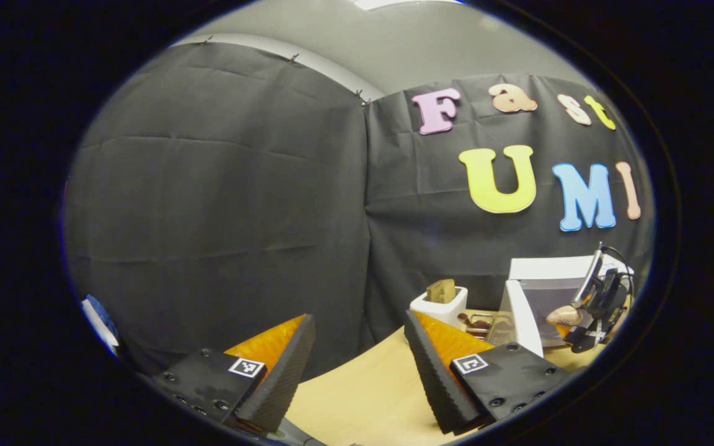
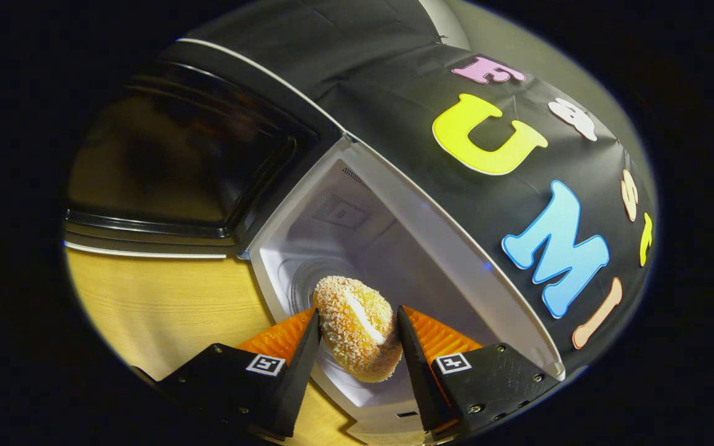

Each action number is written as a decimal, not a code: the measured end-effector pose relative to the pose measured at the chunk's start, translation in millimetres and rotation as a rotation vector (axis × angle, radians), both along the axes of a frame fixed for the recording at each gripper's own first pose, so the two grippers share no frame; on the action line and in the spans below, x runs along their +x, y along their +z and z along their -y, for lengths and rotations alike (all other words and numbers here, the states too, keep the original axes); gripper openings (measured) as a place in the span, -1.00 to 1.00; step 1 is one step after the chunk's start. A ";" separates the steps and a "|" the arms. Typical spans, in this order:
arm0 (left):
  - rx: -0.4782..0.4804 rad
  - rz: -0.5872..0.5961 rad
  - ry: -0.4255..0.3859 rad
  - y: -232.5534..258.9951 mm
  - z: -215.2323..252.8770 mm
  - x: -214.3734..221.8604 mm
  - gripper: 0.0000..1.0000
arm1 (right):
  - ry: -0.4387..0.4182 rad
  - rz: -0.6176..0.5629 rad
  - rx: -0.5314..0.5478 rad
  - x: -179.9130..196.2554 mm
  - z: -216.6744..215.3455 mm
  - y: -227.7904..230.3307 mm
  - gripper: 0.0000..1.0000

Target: Open the microwave oven with the left hand, put the food in, and close the microwave oven.

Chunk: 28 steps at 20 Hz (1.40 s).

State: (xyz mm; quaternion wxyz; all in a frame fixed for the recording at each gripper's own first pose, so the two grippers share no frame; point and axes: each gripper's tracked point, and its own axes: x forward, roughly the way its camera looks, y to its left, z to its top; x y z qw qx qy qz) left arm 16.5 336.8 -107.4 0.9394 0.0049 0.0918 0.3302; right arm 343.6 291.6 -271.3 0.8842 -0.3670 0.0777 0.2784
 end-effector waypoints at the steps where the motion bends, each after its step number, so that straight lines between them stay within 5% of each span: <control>1: -0.006 -0.007 0.002 -1.8 -1.0 -1.1 0.92 | -0.003 0.004 -0.007 6.4 -2.5 -4.9 0.47; 11: -0.014 -0.058 -0.007 -26.7 -9.2 3.7 0.89 | -0.028 0.004 -0.052 28.9 -11.7 -23.0 0.58; 12: -0.019 -0.060 -0.012 -29.5 -9.0 5.2 0.89 | -0.026 0.004 -0.043 23.4 -12.5 -15.5 0.63; 13: -0.024 -0.061 -0.021 -35.6 -7.7 9.3 0.89 | -0.034 0.006 -0.032 25.5 -13.1 -11.1 0.92; 28: -0.130 -0.176 -0.225 -144.4 43.8 37.6 0.87 | -0.120 0.002 0.366 -93.3 34.2 138.6 0.94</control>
